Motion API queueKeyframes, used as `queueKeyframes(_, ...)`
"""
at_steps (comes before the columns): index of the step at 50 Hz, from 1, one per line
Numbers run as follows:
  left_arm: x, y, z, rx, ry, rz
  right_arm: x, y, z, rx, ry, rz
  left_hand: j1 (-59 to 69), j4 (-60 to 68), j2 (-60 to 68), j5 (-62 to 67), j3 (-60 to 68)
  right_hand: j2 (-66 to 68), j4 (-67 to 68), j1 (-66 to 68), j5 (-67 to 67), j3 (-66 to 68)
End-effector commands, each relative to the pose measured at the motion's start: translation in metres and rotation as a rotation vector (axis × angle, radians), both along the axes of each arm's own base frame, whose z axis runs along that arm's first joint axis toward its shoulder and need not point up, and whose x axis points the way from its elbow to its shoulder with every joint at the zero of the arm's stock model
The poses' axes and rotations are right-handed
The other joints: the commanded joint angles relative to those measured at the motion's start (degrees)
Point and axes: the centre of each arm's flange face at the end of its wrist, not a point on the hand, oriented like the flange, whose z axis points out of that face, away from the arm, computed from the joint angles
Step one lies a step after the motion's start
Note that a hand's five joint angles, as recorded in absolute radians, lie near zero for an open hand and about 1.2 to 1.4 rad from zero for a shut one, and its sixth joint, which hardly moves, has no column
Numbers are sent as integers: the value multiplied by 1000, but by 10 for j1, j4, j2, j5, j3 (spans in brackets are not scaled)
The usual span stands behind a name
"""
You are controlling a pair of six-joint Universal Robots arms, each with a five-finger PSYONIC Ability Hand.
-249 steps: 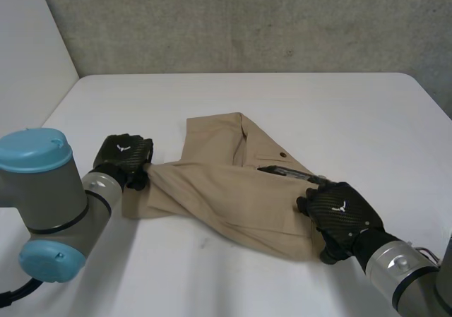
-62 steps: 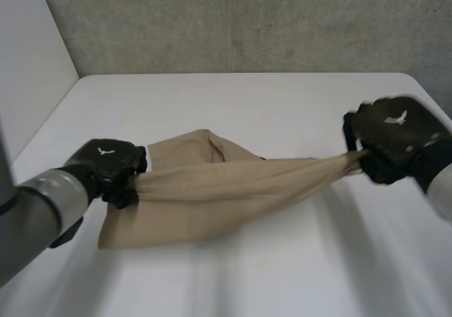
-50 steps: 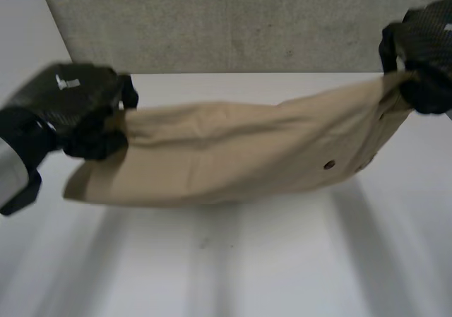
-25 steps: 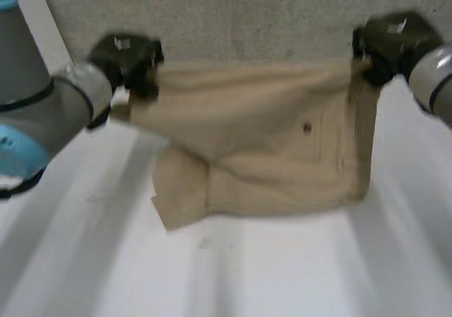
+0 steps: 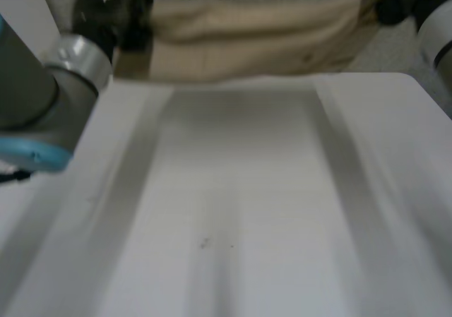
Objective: Fold the shorts.
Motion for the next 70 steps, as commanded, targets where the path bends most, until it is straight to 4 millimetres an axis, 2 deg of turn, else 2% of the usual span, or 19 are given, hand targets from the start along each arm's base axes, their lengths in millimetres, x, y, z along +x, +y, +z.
queueKeyframes(1,8,18,-99,277,-127,-1,4,22,-96,303,104,60,24,-3,-3,-5,-3,128,119,249,131,122)
queueKeyframes(2,9,20,-110,306,-140,-2,4,22,-96,303,104,60,14,-13,-13,-15,-13,128,119,249,131,122)
queueKeyframes(3,10,24,-128,355,-168,-3,3,24,-117,364,123,60,-1,-28,-28,-30,-28,128,119,249,131,122)
queueKeyframes(5,11,26,-141,393,-186,-3,2,28,-159,478,164,61,-33,-60,-60,-62,-60,128,119,249,131,122)
queueKeyframes(8,14,31,-153,431,-203,-2,1,32,-180,531,193,62,-107,-134,-134,-136,-134,128,119,249,131,122)
queueKeyframes(13,16,40,-155,458,-216,-10,-1,36,-187,545,199,58,-230,-257,-257,-259,-257,128,119,249,131,122)
queueKeyframes(16,17,45,-146,451,-213,-11,-3,39,-183,538,196,53,-259,-285,-286,-287,-285,128,119,249,131,122)
queueKeyframes(19,23,58,-123,415,-196,-12,-7,41,-181,536,190,44,-304,-331,-331,-333,-331,128,119,249,131,122)
queueKeyframes(26,35,84,-111,404,-188,-11,-10,46,-187,559,185,39,-328,-354,-354,-356,-354,128,119,249,131,122)
queueKeyframes(32,44,107,-121,440,-205,-17,-10,49,-193,570,186,41,-319,-346,-346,-348,-346,128,119,249,131,122)
queueKeyframes(34,48,121,-131,470,-221,-23,-10,50,-194,571,187,42,-314,-341,-341,-343,-341,128,119,249,131,122)
queueKeyframes(37,47,128,-139,490,-235,-35,-10,51,-195,575,188,42,-309,-336,-336,-338,-336,128,119,249,131,122)
queueKeyframes(39,46,127,-144,500,-240,-35,-10,52,-196,578,189,47,-306,-332,-333,-335,-333,128,119,249,131,122)
queueKeyframes(43,43,116,-165,541,-260,-27,-9,53,-196,579,190,49,-281,-307,-307,-309,-307,128,119,249,131,122)
queueKeyframes(54,41,83,-184,558,-256,12,-9,56,-200,584,194,53,-249,-275,-275,-277,-275,128,119,249,131,122)
queueKeyframes(64,40,69,-203,554,-370,21,-9,57,-200,579,195,55,-220,-247,-247,-249,-247,128,119,249,131,122)
queueKeyframes(68,40,67,-207,548,-398,21,-9,56,-200,574,196,53,-66,-92,-93,-95,-93,128,119,249,131,122)
queueKeyframes(70,40,67,-207,548,-399,23,-9,55,-200,572,195,52,106,79,79,77,79,128,119,249,131,122)
